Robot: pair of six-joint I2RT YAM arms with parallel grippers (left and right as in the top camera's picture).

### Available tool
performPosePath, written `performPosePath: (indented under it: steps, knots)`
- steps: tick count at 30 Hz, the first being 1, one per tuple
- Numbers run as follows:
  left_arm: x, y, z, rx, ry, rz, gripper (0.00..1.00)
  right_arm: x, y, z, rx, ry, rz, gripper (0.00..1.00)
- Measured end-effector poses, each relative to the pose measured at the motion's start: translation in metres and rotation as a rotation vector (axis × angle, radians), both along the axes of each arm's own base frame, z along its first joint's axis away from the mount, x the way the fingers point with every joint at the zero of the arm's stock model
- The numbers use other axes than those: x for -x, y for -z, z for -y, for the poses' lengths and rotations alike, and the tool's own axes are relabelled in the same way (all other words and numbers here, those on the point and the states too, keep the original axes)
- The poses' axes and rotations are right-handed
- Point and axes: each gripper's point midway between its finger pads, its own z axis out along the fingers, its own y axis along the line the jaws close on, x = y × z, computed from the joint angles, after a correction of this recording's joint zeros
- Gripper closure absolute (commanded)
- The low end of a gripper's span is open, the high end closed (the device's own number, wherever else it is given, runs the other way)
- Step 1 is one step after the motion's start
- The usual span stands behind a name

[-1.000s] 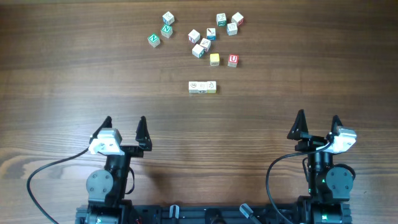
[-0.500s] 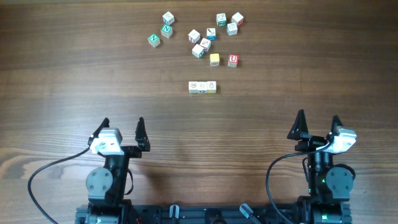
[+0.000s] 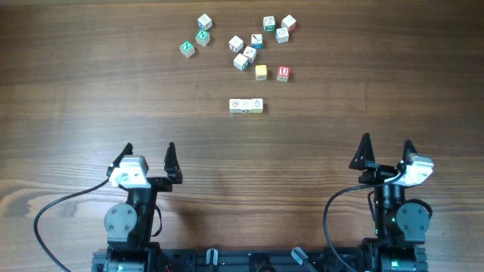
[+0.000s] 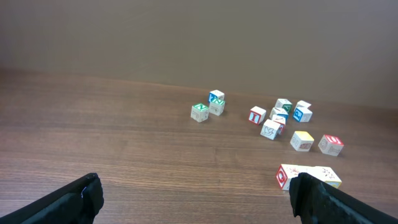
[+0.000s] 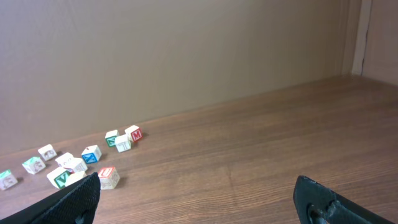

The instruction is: Form a horizontal line

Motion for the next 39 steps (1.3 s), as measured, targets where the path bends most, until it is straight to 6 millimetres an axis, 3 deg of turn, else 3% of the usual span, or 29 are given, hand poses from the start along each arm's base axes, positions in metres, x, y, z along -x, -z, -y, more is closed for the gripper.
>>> performPosePath:
  steps: [39]
  knots:
    - [0.0, 0.0, 0.0, 0.0, 0.0, 0.0, 0.0, 0.0, -0.0035, 0.0, 0.001, 0.0, 0.014, 0.0]
